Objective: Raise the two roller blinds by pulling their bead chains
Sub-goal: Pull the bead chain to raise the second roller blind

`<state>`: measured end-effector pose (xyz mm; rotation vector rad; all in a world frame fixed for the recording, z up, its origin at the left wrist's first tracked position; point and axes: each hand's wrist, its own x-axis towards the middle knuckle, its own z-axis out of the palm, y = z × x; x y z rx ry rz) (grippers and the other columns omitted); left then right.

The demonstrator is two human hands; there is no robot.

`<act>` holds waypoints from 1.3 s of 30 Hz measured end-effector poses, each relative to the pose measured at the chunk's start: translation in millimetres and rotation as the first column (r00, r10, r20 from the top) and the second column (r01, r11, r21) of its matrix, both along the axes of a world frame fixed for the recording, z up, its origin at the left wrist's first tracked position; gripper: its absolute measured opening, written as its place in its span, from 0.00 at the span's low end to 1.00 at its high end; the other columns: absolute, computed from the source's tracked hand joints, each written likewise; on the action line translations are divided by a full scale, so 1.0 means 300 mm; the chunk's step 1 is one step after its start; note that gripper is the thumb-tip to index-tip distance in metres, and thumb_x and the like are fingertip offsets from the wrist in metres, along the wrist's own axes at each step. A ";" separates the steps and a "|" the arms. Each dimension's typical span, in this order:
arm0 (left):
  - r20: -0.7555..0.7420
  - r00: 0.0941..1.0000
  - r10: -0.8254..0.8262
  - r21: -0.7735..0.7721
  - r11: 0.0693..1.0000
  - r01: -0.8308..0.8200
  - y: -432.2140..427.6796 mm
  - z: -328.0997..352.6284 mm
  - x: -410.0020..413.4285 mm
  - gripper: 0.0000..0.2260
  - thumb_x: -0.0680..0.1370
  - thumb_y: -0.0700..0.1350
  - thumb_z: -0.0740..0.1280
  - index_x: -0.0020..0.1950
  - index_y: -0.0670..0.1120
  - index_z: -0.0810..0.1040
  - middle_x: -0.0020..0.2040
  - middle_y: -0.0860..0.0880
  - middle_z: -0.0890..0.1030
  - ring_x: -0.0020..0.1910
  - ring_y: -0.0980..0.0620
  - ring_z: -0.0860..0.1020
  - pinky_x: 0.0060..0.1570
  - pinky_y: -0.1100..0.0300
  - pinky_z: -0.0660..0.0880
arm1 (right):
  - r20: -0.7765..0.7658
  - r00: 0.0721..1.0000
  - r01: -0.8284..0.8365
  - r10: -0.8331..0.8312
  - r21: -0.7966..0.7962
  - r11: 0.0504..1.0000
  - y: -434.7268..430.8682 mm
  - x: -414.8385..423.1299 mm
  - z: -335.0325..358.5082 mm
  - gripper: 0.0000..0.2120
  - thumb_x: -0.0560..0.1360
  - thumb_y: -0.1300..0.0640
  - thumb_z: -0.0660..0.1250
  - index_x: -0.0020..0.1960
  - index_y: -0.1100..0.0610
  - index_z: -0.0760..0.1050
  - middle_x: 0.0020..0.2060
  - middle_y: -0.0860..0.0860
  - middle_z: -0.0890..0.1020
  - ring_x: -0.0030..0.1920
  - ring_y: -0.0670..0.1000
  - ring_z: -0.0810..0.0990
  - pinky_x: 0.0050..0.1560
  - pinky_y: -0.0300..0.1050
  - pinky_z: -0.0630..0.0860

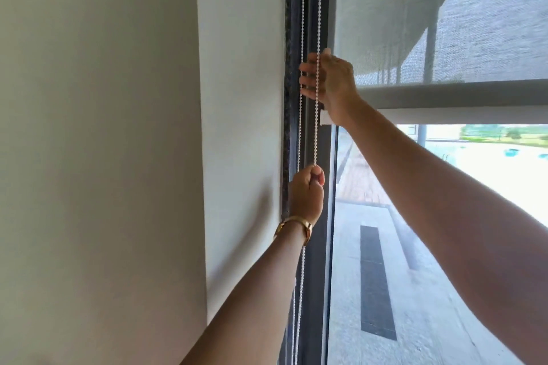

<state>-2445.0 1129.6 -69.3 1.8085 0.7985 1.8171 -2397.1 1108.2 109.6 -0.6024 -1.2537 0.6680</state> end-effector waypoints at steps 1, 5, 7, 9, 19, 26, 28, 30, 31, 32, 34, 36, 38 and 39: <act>-0.003 1.000 -0.004 -0.005 1.000 0.004 0.003 -0.012 0.000 0.10 0.66 0.38 0.50 0.27 0.49 0.63 0.26 0.52 0.64 0.28 0.52 0.63 0.33 0.57 0.60 | -0.027 0.999 -0.037 0.037 -0.004 0.999 -0.003 0.012 0.017 0.14 0.81 0.52 0.55 0.49 0.58 0.75 0.40 0.53 0.81 0.34 0.50 0.79 0.36 0.43 0.78; -0.028 1.000 -0.004 -0.035 0.999 0.003 0.015 -0.054 -0.003 0.10 0.67 0.39 0.50 0.28 0.49 0.64 0.25 0.53 0.64 0.26 0.55 0.63 0.32 0.59 0.60 | 0.080 0.997 -0.019 0.022 -0.040 0.999 0.005 0.048 0.037 0.12 0.81 0.58 0.54 0.49 0.58 0.76 0.34 0.51 0.79 0.26 0.45 0.72 0.27 0.39 0.69; -0.044 0.999 -0.002 -0.043 0.999 0.001 0.014 -0.075 0.004 0.10 0.68 0.39 0.50 0.28 0.49 0.64 0.25 0.54 0.64 0.25 0.58 0.63 0.31 0.61 0.61 | 0.175 0.983 0.056 -0.053 -0.010 0.998 0.020 0.052 0.007 0.15 0.82 0.62 0.51 0.47 0.57 0.76 0.31 0.50 0.74 0.22 0.42 0.66 0.23 0.36 0.64; -0.051 0.999 -0.006 -0.048 0.999 0.003 0.016 -0.090 0.016 0.11 0.68 0.39 0.51 0.28 0.50 0.64 0.25 0.54 0.64 0.24 0.59 0.64 0.30 0.63 0.61 | 0.182 0.976 0.117 -0.121 0.035 0.993 0.031 0.050 -0.020 0.17 0.82 0.62 0.50 0.42 0.55 0.75 0.29 0.49 0.70 0.19 0.40 0.64 0.20 0.34 0.62; -0.099 0.995 0.009 -0.070 0.997 -0.016 0.050 -0.095 0.016 0.09 0.65 0.37 0.50 0.28 0.49 0.62 0.26 0.53 0.63 0.26 0.57 0.61 0.30 0.60 0.59 | 0.152 0.956 0.241 -0.252 0.087 0.967 0.077 0.041 -0.049 0.19 0.77 0.67 0.47 0.35 0.52 0.69 0.28 0.47 0.69 0.26 0.44 0.63 0.27 0.38 0.58; -0.079 0.997 0.014 -0.075 0.997 -0.020 0.063 -0.111 0.028 0.09 0.64 0.37 0.50 0.27 0.50 0.62 0.26 0.52 0.64 0.27 0.56 0.61 0.30 0.59 0.59 | 0.178 0.960 0.208 -0.218 0.073 0.975 0.083 0.011 -0.065 0.18 0.73 0.70 0.46 0.34 0.52 0.65 0.29 0.49 0.66 0.27 0.45 0.61 0.27 0.40 0.56; -0.095 0.995 0.021 -0.086 0.996 -0.029 0.064 -0.120 0.027 0.09 0.64 0.38 0.50 0.27 0.49 0.62 0.26 0.52 0.64 0.26 0.57 0.61 0.28 0.61 0.59 | 0.187 0.960 0.198 -0.206 0.061 0.978 0.084 0.016 -0.073 0.19 0.73 0.70 0.46 0.34 0.52 0.65 0.29 0.49 0.66 0.28 0.45 0.62 0.27 0.40 0.56; -0.115 0.993 0.027 -0.096 0.995 -0.038 0.063 -0.128 0.022 0.08 0.65 0.38 0.50 0.28 0.49 0.63 0.26 0.52 0.64 0.25 0.57 0.61 0.27 0.63 0.58 | 0.184 0.962 0.196 -0.202 0.050 0.979 0.085 0.026 -0.083 0.18 0.74 0.70 0.45 0.34 0.52 0.66 0.29 0.49 0.66 0.27 0.44 0.62 0.26 0.38 0.56; -0.125 0.992 0.028 -0.102 0.994 -0.041 0.065 -0.132 0.020 0.08 0.65 0.38 0.50 0.28 0.49 0.63 0.26 0.53 0.64 0.25 0.57 0.61 0.27 0.63 0.58 | 0.183 0.962 0.199 -0.204 0.044 0.979 0.084 0.031 -0.087 0.18 0.74 0.69 0.45 0.35 0.52 0.66 0.29 0.49 0.66 0.26 0.43 0.63 0.25 0.37 0.56; -0.135 0.990 0.031 -0.106 0.993 -0.046 0.067 -0.137 0.018 0.09 0.66 0.39 0.50 0.28 0.50 0.63 0.27 0.53 0.64 0.25 0.57 0.61 0.27 0.64 0.58 | 0.180 0.962 0.201 -0.205 0.042 0.979 0.083 0.035 -0.091 0.18 0.74 0.69 0.45 0.35 0.52 0.66 0.29 0.49 0.66 0.25 0.42 0.63 0.25 0.36 0.56; -0.145 0.989 0.037 -0.106 0.993 -0.053 0.071 -0.145 0.019 0.11 0.67 0.38 0.50 0.27 0.51 0.63 0.28 0.53 0.64 0.26 0.57 0.61 0.29 0.63 0.59 | 0.174 0.961 0.211 -0.216 0.046 0.976 0.081 0.042 -0.096 0.18 0.73 0.70 0.46 0.35 0.52 0.66 0.29 0.49 0.66 0.26 0.43 0.63 0.26 0.37 0.56; -0.146 0.989 0.038 -0.104 0.993 -0.053 0.070 -0.146 0.022 0.12 0.67 0.38 0.50 0.27 0.52 0.63 0.29 0.54 0.64 0.27 0.57 0.62 0.30 0.63 0.60 | 0.173 0.958 0.222 -0.229 0.056 0.973 0.079 0.040 -0.100 0.17 0.71 0.69 0.46 0.34 0.52 0.66 0.29 0.49 0.67 0.28 0.45 0.62 0.27 0.39 0.55; -0.141 0.990 0.022 -0.091 0.995 -0.035 0.057 -0.140 0.027 0.11 0.67 0.38 0.50 0.27 0.51 0.62 0.28 0.53 0.63 0.26 0.57 0.62 0.29 0.65 0.59 | 0.175 0.956 0.228 -0.236 0.067 0.971 0.073 0.031 -0.103 0.16 0.70 0.68 0.47 0.34 0.52 0.66 0.29 0.49 0.66 0.28 0.45 0.61 0.28 0.40 0.55; -0.136 0.991 0.016 -0.079 0.996 -0.027 0.050 -0.137 0.030 0.10 0.67 0.38 0.50 0.28 0.50 0.62 0.27 0.53 0.63 0.25 0.57 0.62 0.28 0.65 0.58 | 0.174 0.956 0.228 -0.237 0.069 0.971 0.067 0.025 -0.103 0.15 0.69 0.68 0.47 0.34 0.52 0.66 0.29 0.49 0.66 0.29 0.46 0.61 0.28 0.41 0.55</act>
